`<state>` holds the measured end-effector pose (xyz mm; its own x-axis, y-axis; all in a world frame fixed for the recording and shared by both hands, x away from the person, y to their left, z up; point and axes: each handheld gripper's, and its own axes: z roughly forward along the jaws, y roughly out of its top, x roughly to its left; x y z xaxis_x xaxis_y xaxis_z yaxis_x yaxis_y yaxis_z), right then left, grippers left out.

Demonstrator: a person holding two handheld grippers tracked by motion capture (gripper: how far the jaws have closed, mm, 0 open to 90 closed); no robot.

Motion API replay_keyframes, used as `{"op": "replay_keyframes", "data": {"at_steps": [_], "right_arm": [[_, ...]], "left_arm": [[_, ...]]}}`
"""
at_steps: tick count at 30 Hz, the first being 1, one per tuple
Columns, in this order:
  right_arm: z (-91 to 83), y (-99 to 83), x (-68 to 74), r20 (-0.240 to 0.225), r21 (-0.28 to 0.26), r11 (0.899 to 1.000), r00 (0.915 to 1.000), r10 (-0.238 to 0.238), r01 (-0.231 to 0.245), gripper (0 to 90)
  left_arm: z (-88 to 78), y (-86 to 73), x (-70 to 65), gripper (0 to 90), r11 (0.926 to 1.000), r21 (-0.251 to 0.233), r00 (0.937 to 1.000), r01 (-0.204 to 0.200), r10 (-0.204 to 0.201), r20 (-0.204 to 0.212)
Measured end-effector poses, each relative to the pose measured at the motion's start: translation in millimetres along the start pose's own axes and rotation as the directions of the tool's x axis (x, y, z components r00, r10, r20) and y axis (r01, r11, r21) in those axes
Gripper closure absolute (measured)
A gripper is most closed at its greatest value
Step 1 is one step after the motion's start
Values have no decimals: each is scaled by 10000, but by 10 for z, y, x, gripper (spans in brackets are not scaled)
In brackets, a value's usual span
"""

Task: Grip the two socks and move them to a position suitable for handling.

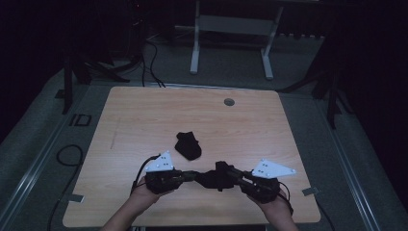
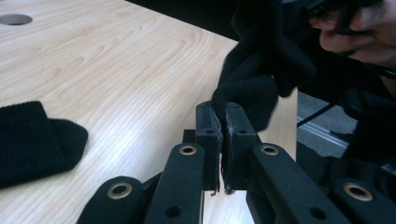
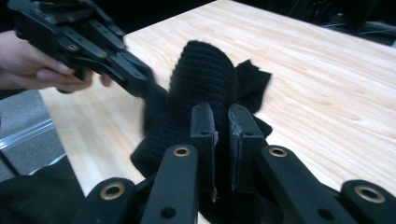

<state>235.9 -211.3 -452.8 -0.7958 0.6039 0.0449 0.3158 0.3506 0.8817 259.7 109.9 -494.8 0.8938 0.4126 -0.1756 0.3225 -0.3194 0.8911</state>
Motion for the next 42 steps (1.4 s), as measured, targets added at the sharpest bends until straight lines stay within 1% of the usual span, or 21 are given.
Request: {"op": "replay_keyframes", "data": {"at_steps": [4,6,7,11,13,17,18,19,22,24,25,26,27,28,31,33,37,38,39,40,42], "right_arm": [[-12,-53,-76,537,275,9995,9985,-141,126,836],[-21,-110,-151,769,451,9990,9970,5,-40,837],[-26,-170,-221,954,620,9976,9951,249,-309,838],[41,-349,-340,924,1212,9901,9939,604,-715,837],[134,-451,-375,850,1622,9837,9943,639,-771,837],[337,-629,-414,715,2394,9663,9943,792,-941,836],[373,-664,-418,680,2555,9621,9944,804,-953,836],[399,-692,-420,684,2644,9592,9941,844,-997,835],[430,-734,-435,646,2760,9541,9927,1023,-1163,799],[433,-740,-453,604,2847,9507,9921,1104,-1231,643],[424,-735,-458,528,2862,9498,9918,1162,-1265,610],[424,-735,-458,528,2862,9498,9918,1162,-1265,610],[403,-725,-457,625,2786,9526,9921,1092,-1224,591],[357,-690,-463,756,2590,9579,9913,1074,-1235,547],[278,-617,-478,1017,2271,9673,9906,918,-1130,554],[257,-581,-508,1167,2192,9695,9895,852,-1093,558],[266,-551,-554,1309,2156,9707,9882,792,-1064,612],[284,-549,-560,1304,2159,9713,9888,727,-999,685],[331,-563,-556,1244,2274,9708,9910,488,-763,814],[362,-577,-547,1292,2382,9690,9910,353,-656,878],[427,-618,-533,1162,2623,9641,9932,110,-414,898]], "left_arm": [[-83,-28,24,866,9993,360,9983,-56,77,-577],[-144,-101,117,865,9975,539,9961,467,-424,-768],[-160,-130,147,865,9962,604,9949,622,-570,-837],[-149,-288,280,864,9824,1212,9890,1418,-1355,-587],[-84,-350,300,863,9745,1669,9881,1499,-1421,-581],[64,-481,358,860,9511,2644,9868,1595,-1612,-153],[87,-513,360,856,9492,2718,9866,1584,-1629,-58],[102,-543,368,854,9467,2761,9858,1657,-1667,-202],[85,-580,379,788,9502,2656,9861,1630,-1658,-120],[49,-586,395,668,9522,2518,9845,1730,-1744,-169],[24,-583,397,578,9548,2360,9835,1810,-1766,-396],[24,-583,397,560,9548,2360,9835,1810,-1766,-396],[-33,-566,406,560,9597,2074,9814,1897,-1787,-706],[-67,-552,405,532,9643,1849,9810,1895,-1778,-782],[-118,-494,364,535,9716,1524,9809,1812,-1675,-985],[-112,-454,310,554,9747,1429,9827,1717,-1594,-942],[-23,-417,190,639,9766,1534,9873,1504,-1402,-753],[63,-419,136,639,9730,1800,9891,1441,-1358,-576],[117,-428,116,692,9696,1972,9890,1449,-1359,-584],[177,-450,108,733,9654,2120,9876,1518,-1395,-721],[246,-492,130,802,9556,2332,9827,1803,-1650,-838]]}}
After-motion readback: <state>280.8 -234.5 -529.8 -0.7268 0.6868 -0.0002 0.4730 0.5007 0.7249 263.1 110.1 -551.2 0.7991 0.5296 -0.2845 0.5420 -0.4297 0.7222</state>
